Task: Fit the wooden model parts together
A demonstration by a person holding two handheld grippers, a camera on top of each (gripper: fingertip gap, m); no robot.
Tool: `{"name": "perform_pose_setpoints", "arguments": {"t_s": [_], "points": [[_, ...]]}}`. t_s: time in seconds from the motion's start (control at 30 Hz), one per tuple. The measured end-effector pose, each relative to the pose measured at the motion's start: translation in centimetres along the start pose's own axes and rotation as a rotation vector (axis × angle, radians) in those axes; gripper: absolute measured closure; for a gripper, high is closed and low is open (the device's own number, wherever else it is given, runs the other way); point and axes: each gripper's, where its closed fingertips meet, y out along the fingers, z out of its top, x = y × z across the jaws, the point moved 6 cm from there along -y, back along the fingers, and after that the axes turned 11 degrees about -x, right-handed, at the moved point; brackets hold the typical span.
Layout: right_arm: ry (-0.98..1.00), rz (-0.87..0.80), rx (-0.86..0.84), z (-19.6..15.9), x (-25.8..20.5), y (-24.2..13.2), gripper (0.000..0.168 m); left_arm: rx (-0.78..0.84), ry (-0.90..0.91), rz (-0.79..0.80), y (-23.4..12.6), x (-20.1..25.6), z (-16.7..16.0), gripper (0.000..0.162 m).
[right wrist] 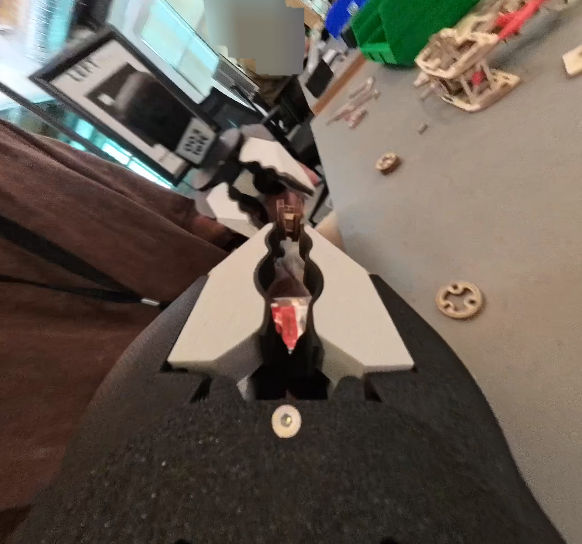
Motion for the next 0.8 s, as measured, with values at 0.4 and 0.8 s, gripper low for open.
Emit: {"name": "perform_pose_setpoints", "arguments": {"t_s": [0.4,0.8], "points": [[-0.192,0.141,0.080,0.8,-3.6,0.8,0.158,0.146,-0.028,-0.212,-2.1,1.5,1.8,0.146],[-0.331,0.047,0.027,0.4,-4.1,1.1,0.158,0.101,-0.073,-0.305,-2.2,1.4,1.1,0.152]]}}
